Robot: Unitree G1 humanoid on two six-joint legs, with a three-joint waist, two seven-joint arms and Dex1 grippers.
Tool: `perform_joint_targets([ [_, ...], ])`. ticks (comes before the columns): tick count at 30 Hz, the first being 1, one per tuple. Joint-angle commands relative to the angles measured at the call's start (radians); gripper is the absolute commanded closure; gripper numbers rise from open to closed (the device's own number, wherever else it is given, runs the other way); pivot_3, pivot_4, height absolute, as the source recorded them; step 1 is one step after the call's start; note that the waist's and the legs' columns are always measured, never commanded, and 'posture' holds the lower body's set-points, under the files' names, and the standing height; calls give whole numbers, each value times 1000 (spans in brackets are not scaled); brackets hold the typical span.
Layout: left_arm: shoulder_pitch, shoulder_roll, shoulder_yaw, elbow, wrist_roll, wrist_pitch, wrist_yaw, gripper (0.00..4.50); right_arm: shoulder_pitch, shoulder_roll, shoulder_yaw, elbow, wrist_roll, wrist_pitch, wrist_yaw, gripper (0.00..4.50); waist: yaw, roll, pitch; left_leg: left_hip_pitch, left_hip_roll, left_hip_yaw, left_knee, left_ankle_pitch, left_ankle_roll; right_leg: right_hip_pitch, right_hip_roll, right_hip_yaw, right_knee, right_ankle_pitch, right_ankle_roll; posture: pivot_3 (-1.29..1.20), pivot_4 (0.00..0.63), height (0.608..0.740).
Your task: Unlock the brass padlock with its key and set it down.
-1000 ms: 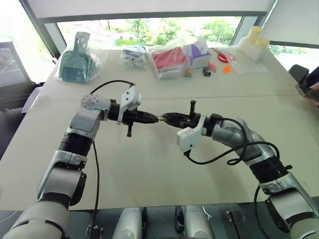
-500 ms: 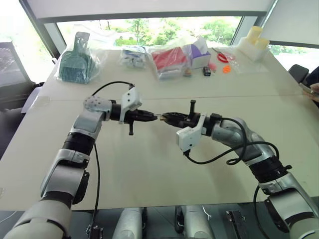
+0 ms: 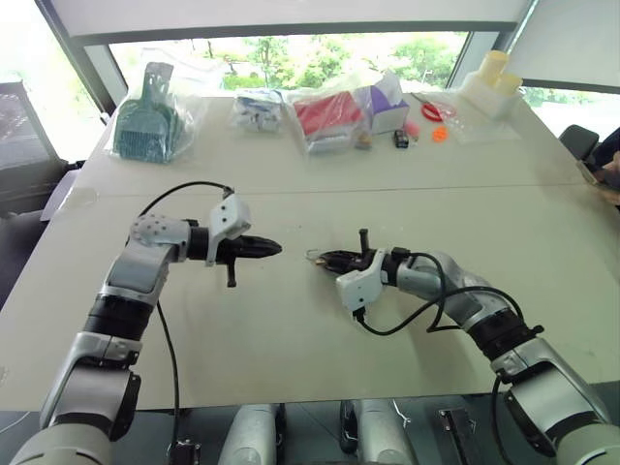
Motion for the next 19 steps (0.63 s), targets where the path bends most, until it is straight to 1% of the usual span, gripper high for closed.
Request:
perform_joint_targets([
  [1,19,27,40,-105,-43,47,20,4500,14,-7,-9,-48,38,-11,19,2719,1,0,0,0,0,0,0,0,0,0,0,0,0,0,0,0,150,740],
  [4,42,40,55,-150,-71,95,33,4500,36,-29,-27,-98,85,26,74,1132,1,0,0,2,0,-2,0,0,0,2,0,0,0,0,0,0,150,740],
  [6,52,47,67,-178,-96,135,46,4500,66,-51,-51,-166,165,84,152,111,4,0,0,3,0,-3,0,0,0,3,0,0,0,0,0,0,150,740],
  [7,55,50,69,-189,-101,144,49,4500,83,-60,-66,-204,216,132,194,40,6,0,0,4,0,-3,0,0,0,4,0,0,0,0,0,0,150,740],
  [10,67,62,66,-209,-104,157,53,4500,119,-93,-108,-306,346,275,316,40,5,0,0,7,0,-3,0,0,0,7,0,0,-1,0,0,0,150,740],
  [12,77,67,64,-222,-106,162,57,4500,135,-113,-133,-355,407,358,372,40,5,0,0,8,1,-3,0,0,1,8,0,0,-1,0,0,0,150,740],
  [15,92,72,65,-243,-112,168,64,4500,163,-152,-177,-435,526,535,471,40,6,0,0,9,1,-4,-1,0,1,8,0,0,-1,0,0,0,150,740],
  [19,120,94,72,-282,-128,188,64,4500,181,-172,-259,-543,687,803,535,40,6,0,0,9,1,-3,-1,-1,1,8,0,0,-1,0,-1,0,150,740],
])
